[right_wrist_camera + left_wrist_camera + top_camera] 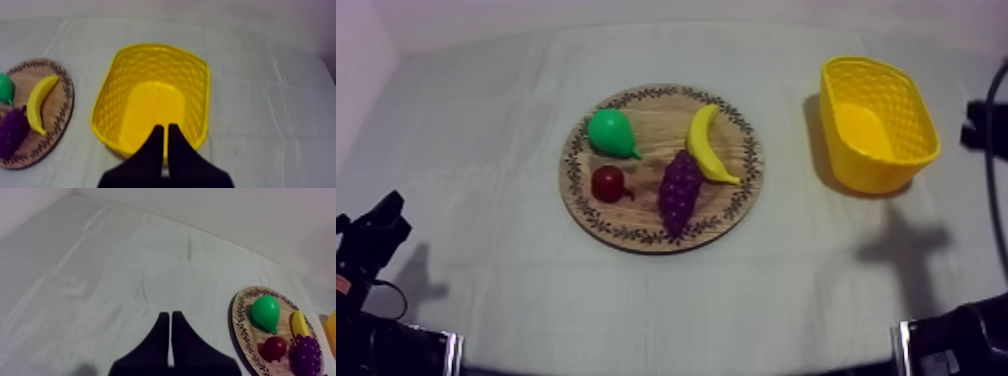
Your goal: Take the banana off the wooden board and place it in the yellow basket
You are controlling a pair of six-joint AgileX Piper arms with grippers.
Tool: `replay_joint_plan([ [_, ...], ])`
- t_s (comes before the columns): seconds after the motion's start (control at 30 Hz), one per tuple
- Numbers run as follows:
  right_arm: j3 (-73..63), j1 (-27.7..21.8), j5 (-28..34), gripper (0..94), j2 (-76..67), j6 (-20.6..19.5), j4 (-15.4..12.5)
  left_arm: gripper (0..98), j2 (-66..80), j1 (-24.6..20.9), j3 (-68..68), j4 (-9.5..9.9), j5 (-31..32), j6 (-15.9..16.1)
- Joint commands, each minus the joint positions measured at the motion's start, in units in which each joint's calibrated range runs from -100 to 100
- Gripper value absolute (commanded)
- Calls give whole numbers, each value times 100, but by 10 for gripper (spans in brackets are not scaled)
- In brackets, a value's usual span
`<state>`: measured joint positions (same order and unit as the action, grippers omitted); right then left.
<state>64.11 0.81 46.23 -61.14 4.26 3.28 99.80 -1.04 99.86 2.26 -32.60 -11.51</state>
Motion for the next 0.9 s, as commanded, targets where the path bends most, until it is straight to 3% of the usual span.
replay_joint_plan([
  [0.0,-1911,209,266,7,1138,-319,139,1,3,-1,3,1,2,1],
  [0.4,-5638,1702,2079,7,3332,-1422,953,1,3,-1,3,1,2,1],
  [0.87,-7688,3165,3790,7,5346,-2245,1527,1,3,-1,3,1,2,1],
])
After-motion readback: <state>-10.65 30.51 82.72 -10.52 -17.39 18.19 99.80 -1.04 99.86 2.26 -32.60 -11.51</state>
